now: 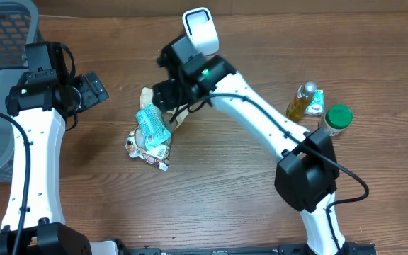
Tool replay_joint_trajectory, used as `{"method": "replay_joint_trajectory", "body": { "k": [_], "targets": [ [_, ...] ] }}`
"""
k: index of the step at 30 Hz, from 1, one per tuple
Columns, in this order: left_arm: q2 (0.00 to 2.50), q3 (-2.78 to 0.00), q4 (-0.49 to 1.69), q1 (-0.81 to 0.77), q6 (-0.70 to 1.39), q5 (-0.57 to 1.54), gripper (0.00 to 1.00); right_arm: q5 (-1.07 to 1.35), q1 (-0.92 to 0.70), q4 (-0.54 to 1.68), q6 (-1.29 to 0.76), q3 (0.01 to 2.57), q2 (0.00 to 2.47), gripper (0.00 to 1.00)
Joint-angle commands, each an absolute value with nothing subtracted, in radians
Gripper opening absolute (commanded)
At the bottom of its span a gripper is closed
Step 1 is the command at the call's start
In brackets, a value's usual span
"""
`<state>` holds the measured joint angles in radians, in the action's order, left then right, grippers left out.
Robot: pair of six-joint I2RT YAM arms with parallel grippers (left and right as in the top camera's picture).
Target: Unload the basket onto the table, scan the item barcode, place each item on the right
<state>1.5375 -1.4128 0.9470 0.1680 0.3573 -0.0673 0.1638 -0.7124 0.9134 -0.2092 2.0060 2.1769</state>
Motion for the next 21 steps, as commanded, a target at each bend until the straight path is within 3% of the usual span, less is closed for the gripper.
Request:
{"method": "replay_joint_trajectory", "body": {
  "k": [1, 21],
  "targets": [
    [1.531, -1.420, 0.945, 0.170, 0.344, -0.070, 1.00, 0.052, -0.748, 0.891, -0.209, 2.002, 2.156, 0.78],
    [1.531, -1.420, 0.945, 0.170, 0.344, -0.070, 1.00, 0.053, -0.798, 0.867, -0.209, 2.002, 2.236, 0.72]
  ]
}}
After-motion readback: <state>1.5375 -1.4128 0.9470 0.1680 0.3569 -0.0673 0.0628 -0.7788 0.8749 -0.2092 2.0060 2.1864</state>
